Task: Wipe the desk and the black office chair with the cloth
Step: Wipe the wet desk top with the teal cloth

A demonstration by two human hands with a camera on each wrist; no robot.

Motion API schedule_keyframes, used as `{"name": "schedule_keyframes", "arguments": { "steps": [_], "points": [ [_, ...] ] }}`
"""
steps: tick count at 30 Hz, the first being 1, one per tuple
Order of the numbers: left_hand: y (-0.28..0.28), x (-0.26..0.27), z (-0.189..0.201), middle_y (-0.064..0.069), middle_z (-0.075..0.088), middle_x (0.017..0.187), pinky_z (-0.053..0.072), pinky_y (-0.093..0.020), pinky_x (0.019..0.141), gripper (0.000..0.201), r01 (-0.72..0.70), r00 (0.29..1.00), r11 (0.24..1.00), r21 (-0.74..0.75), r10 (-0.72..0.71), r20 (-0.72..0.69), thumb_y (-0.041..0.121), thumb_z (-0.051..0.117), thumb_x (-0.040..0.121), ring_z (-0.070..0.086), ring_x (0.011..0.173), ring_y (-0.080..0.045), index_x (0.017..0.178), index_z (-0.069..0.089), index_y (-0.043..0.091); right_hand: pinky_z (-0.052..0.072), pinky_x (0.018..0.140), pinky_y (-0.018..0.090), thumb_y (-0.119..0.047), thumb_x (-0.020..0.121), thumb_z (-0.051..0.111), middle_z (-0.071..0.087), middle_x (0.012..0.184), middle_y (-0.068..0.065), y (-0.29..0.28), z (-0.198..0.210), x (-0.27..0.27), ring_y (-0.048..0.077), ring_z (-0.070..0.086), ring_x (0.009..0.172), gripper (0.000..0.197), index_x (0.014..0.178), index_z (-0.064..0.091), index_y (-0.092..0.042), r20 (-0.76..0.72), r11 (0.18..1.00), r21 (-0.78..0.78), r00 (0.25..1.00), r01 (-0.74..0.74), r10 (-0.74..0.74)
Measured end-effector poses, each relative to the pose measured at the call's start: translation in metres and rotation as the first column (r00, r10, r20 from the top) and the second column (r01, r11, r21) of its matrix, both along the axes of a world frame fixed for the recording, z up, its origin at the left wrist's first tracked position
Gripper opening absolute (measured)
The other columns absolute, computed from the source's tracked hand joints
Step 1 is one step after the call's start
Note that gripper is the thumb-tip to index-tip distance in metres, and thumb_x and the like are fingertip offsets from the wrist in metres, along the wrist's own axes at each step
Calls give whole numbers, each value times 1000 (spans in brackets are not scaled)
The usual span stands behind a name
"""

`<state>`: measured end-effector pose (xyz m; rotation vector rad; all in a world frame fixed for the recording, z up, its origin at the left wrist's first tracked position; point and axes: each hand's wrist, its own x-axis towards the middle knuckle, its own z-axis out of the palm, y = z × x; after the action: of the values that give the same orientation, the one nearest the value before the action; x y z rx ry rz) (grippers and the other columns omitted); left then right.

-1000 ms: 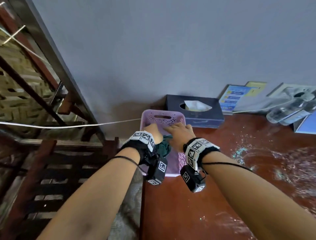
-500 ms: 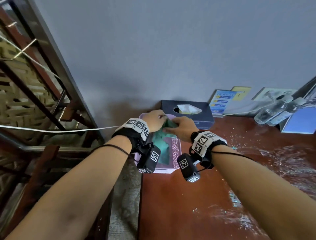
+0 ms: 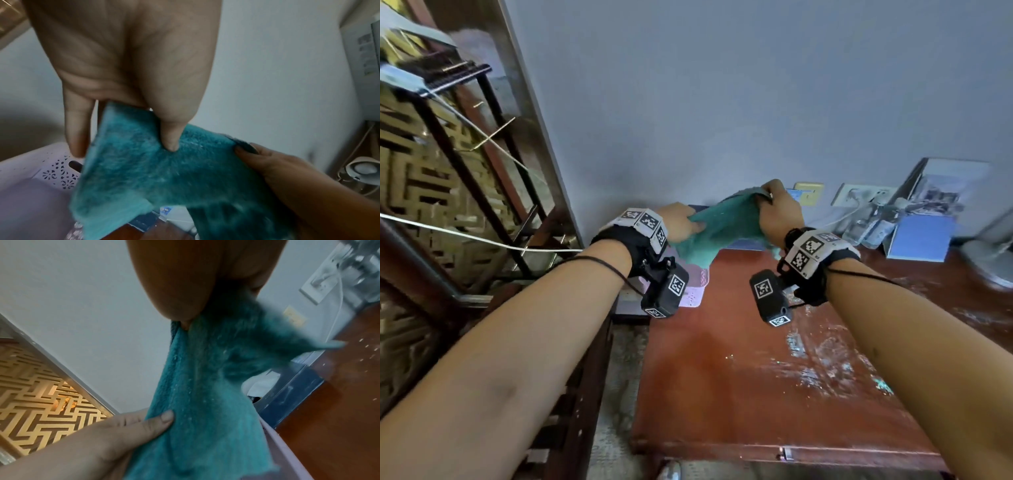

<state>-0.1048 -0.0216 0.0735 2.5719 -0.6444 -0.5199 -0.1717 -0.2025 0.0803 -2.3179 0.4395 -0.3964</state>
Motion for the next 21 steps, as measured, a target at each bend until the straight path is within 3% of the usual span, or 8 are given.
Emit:
{"name": "schedule_keyframes", "arguments": {
  "steps": [3, 7, 9, 11, 13, 15, 17, 21],
  "points": [
    [1, -32, -2, -13, 64, 104, 52, -42, 91, 40, -74, 994, 982, -175, 58, -91, 41, 54, 94, 62, 95, -28, 103, 61, 3, 36, 76, 30, -24, 99, 46, 63, 109, 19, -19, 9, -43, 33, 56, 103, 24, 112, 57, -8, -9, 999, -38, 1000, -3, 3],
    [2, -76, -16, 4, 59, 87, 53, -35, 80, 17, -210, 971, 925, -317, 159, -178, 42, 66, 86, 59, 81, -17, 84, 56, 29, 40, 82, 31, -33, 95, 53, 65, 108, 14, -39, -7, -82, 32, 58, 104, 26, 100, 64, -9, -144, 996, -81, 989, -42, 30],
    [5, -93, -34, 0, 61, 82, 49, -30, 69, 23, -238, 957, 933, -269, 177, -231, 41, 70, 83, 59, 74, -19, 85, 59, 21, 46, 81, 31, -36, 92, 59, 65, 103, 13, -44, -32, -93, 31, 60, 98, 31, 99, 67, -6, -257, 999, -42, 966, -31, 19],
    [5, -106, -61, -9, 63, 83, 47, -31, 67, 34, -271, 945, 945, -182, 226, -236, 38, 72, 83, 60, 73, -25, 100, 61, 10, 45, 73, 30, -34, 89, 62, 64, 97, 13, -44, -65, -100, 30, 61, 93, 29, 95, 63, -6, -360, 999, 7, 933, 33, -28],
    [7, -116, -93, -12, 64, 91, 45, -32, 69, 47, -352, 916, 926, -136, 311, -255, 31, 71, 85, 61, 78, -27, 118, 57, 1, 45, 79, 33, -29, 85, 62, 61, 114, 16, -38, -104, -104, 32, 58, 105, 37, 113, 55, -5, -423, 983, 97, 900, 157, -102],
    [11, -127, -126, -13, 60, 120, 44, -32, 83, 53, -443, 880, 895, -58, 421, -219, 28, 69, 87, 59, 106, -30, 128, 50, 0, 39, 102, 41, -28, 85, 59, 40, 142, 19, -28, -144, -113, 37, 41, 127, 65, 140, 34, -6, -492, 972, 98, 859, 215, -140],
    [19, -133, -161, -14, 54, 131, 44, -35, 93, 57, -514, 840, 858, 11, 506, -193, 30, 67, 87, 54, 117, -33, 132, 46, 3, 25, 114, 44, -32, 87, 55, 22, 155, 14, -17, -180, -124, 35, 24, 140, 76, 151, 19, -11, -559, 987, 42, 823, 156, -107],
    [41, -138, -215, -15, 49, 137, 41, -40, 103, 61, -544, 805, 826, 147, 563, -184, 40, 63, 85, 47, 125, -35, 135, 45, 11, 15, 119, 38, -37, 95, 48, 15, 160, 5, 3, -237, -144, 23, 12, 147, 68, 152, 20, -14, -572, 997, -10, 818, -74, 56]
  ]
}}
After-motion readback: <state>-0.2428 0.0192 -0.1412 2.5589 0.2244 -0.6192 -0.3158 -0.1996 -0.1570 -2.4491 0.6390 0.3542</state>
